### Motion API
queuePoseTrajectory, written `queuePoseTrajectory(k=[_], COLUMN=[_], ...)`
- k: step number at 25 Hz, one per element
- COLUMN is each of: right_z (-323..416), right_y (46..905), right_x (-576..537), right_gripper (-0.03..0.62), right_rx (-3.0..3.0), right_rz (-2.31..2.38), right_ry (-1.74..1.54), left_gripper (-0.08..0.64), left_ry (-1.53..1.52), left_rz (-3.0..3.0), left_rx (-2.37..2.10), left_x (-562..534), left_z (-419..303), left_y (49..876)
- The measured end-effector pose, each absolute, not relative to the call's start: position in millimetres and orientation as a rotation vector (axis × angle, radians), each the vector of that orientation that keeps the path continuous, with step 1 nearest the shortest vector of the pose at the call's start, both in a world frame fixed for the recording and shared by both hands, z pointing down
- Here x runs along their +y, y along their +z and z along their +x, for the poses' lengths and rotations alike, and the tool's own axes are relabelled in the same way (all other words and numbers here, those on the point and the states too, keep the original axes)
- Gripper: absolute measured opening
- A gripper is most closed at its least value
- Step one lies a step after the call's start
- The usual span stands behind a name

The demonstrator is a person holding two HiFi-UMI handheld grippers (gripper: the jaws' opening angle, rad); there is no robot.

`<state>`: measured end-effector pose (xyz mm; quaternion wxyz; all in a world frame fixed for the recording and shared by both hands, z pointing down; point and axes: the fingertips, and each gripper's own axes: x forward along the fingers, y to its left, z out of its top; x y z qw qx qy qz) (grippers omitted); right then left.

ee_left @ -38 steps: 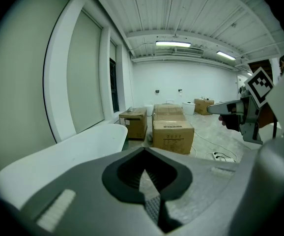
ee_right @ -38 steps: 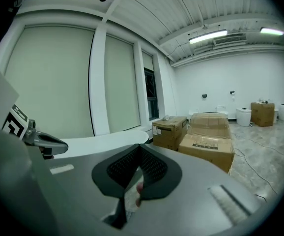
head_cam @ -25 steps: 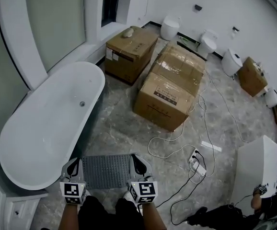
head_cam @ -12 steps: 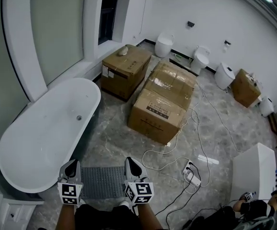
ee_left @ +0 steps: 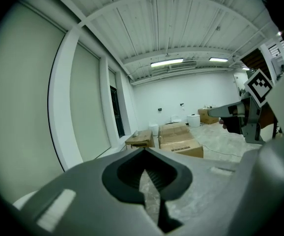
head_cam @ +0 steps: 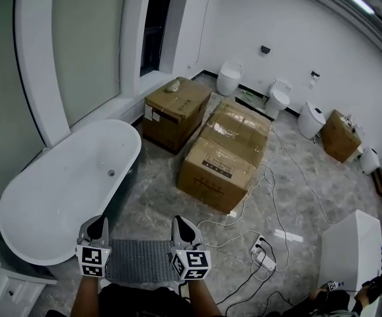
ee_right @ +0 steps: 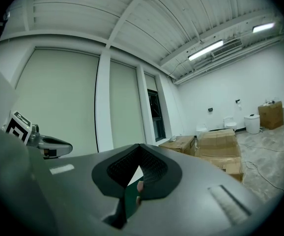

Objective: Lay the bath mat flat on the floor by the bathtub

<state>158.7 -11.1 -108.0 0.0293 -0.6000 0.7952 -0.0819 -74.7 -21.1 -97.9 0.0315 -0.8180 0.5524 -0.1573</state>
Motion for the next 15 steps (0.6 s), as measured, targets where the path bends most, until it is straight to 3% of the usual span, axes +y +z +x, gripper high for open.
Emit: queuePoseTrajectory(k=[15], right_z=[177.8], right_y=[-121.2], right_x=[-24.9], right_gripper=[0.025], right_rx=[2.567], right_rz=[-1.816], right_ry=[-0.192], left_gripper=[0.0], left_ry=[-0.465], left_rz=[-2.522], left_rx=[1.764], left_x=[-28.7], left_z=[-56.0], left_y=[-115.8])
